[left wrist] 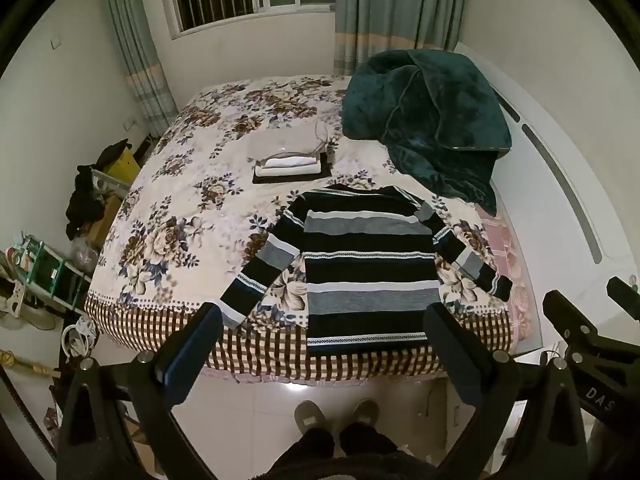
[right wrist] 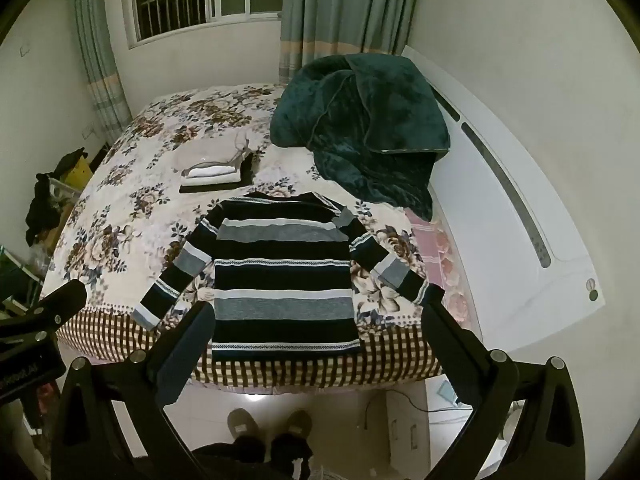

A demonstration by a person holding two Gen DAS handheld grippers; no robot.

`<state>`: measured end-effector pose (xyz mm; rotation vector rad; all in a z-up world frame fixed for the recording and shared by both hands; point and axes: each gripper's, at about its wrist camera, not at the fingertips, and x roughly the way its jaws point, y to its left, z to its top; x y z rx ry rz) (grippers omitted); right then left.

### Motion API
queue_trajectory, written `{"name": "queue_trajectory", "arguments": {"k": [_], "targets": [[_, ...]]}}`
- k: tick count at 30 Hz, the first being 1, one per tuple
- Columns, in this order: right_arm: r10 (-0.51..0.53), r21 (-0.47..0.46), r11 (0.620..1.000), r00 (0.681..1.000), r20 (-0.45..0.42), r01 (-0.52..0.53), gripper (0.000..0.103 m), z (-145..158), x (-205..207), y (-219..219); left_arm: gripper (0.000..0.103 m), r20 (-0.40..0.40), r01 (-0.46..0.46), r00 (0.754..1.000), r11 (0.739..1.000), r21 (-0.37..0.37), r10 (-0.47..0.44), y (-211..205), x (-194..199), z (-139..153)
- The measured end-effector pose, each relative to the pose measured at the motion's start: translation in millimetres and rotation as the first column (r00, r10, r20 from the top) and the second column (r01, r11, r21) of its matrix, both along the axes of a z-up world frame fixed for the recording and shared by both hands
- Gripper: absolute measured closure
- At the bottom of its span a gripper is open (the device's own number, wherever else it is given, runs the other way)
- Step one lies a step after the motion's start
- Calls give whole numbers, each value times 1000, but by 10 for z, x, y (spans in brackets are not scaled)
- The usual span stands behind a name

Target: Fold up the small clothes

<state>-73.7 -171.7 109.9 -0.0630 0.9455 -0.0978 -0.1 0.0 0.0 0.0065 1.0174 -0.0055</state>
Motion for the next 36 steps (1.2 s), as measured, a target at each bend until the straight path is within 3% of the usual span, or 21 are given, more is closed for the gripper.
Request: {"name": "queue_trajectory", "arguments": {"k": [24, 36], "targets": [[-2, 3, 1000, 1000, -6, 2, 0, -107, -78, -158, 0, 10, -1, 1000, 1000, 9, 1, 4, 35, 65], [1, 11, 1000, 1000, -1, -1, 0, 33, -89, 11, 0, 16, 0, 1000, 1000, 11, 0, -10, 37, 102]]}}
